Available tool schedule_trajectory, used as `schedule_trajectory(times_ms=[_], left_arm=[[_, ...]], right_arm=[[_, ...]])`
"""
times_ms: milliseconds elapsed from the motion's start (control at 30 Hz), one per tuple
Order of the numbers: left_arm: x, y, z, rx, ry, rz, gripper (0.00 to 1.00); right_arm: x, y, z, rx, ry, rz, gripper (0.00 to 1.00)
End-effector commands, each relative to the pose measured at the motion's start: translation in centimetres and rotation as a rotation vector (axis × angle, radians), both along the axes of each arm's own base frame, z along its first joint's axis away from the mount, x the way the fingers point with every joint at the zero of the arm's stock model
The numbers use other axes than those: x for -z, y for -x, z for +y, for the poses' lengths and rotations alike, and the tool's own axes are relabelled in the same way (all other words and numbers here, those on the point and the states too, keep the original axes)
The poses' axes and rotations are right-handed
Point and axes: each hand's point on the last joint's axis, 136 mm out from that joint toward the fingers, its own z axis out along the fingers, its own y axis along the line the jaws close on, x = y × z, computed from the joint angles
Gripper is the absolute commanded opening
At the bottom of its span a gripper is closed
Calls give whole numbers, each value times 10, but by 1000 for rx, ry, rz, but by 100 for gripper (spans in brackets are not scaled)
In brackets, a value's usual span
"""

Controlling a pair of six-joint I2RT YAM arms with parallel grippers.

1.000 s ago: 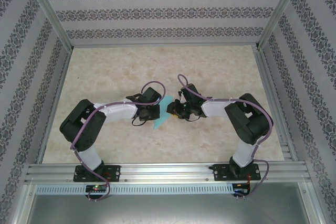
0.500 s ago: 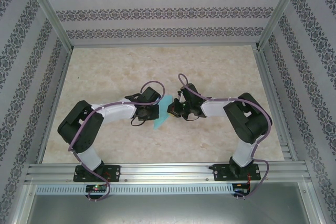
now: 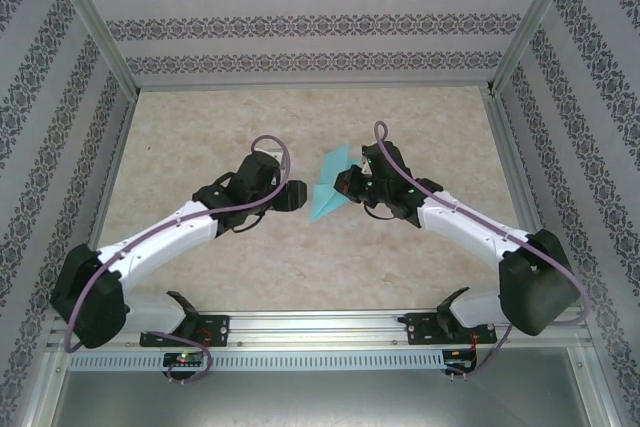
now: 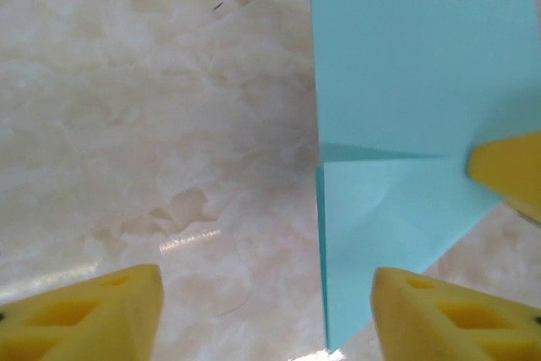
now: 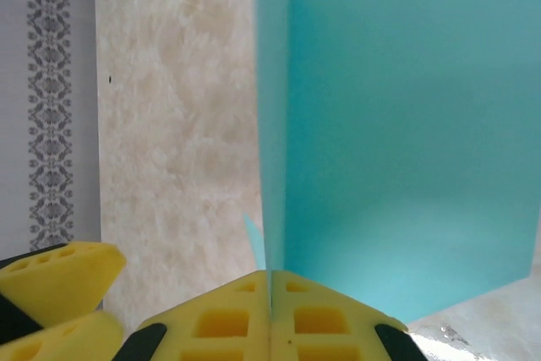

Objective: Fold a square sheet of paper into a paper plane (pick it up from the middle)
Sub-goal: Fourth fold the wing at the center of the table.

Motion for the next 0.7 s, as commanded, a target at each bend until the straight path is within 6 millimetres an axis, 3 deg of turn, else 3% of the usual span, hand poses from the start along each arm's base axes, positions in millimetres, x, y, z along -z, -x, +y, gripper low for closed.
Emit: schedule_trajectory(times_ms=[0, 100, 300, 467, 667], left_arm=[[-13, 0, -13, 111, 28, -119, 79], [-10, 3, -24, 186, 30, -164, 89], [18, -3, -36, 252, -44, -212, 92], [38, 3, -55, 387, -115, -358, 91], [59, 6, -67, 520, -182, -413, 79]], right_arm=[[3, -4, -12, 114, 27, 21, 1], [16, -6, -9, 163, 5, 69, 1], [49, -12, 4, 220, -42, 165, 1], [68, -13, 12, 248, -61, 244, 0], [84, -9, 14, 280, -61, 339, 0]])
